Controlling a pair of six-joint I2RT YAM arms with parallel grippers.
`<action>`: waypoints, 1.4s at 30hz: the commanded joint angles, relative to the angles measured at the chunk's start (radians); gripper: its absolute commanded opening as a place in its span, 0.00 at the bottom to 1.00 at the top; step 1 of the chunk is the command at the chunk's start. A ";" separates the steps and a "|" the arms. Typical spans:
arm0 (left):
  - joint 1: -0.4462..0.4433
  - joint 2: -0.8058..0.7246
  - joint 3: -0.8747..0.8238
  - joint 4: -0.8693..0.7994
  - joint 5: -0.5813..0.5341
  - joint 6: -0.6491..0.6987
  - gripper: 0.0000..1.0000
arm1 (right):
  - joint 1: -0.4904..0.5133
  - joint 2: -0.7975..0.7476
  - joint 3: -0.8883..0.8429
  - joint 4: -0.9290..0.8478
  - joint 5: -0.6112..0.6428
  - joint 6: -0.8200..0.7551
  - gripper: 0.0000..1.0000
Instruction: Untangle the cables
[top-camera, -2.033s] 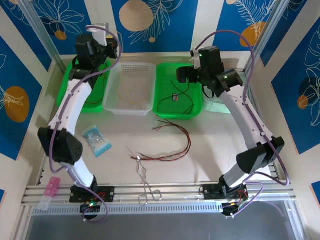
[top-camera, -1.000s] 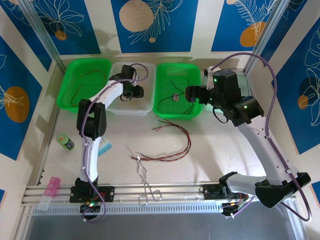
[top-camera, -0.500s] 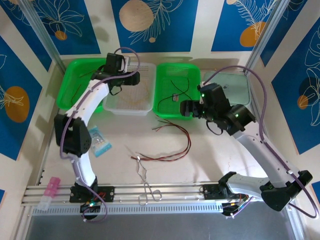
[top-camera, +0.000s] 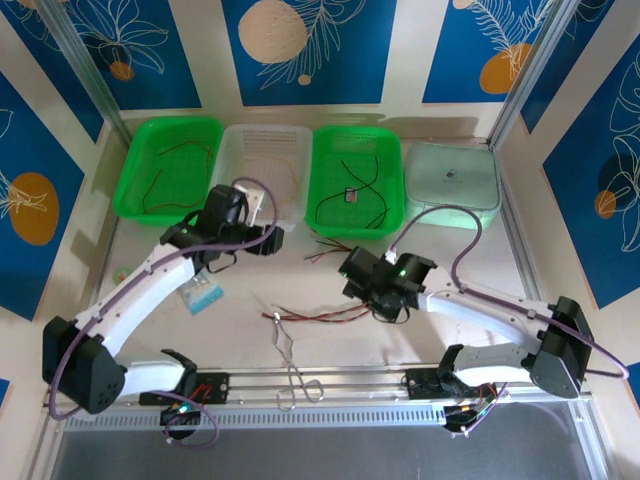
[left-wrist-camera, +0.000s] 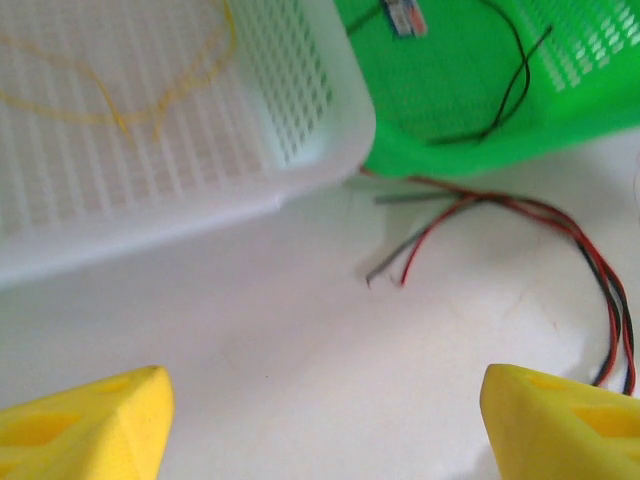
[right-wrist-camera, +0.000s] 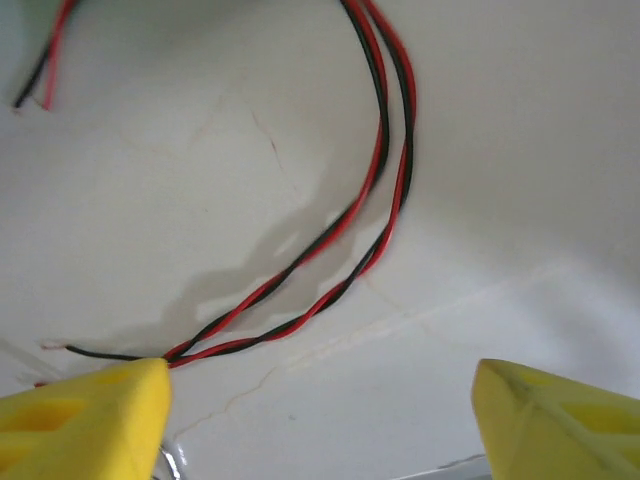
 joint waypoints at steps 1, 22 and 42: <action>-0.008 -0.073 -0.051 -0.015 0.016 -0.081 0.79 | 0.050 0.051 0.007 0.131 0.003 0.200 0.74; 0.000 -0.231 -0.128 -0.164 0.029 -0.224 0.76 | -0.025 0.098 -0.001 0.373 -0.184 -1.143 0.50; 0.011 -0.327 -0.254 -0.192 0.025 -0.326 0.73 | 0.056 0.303 -0.017 0.466 -0.344 -1.608 0.39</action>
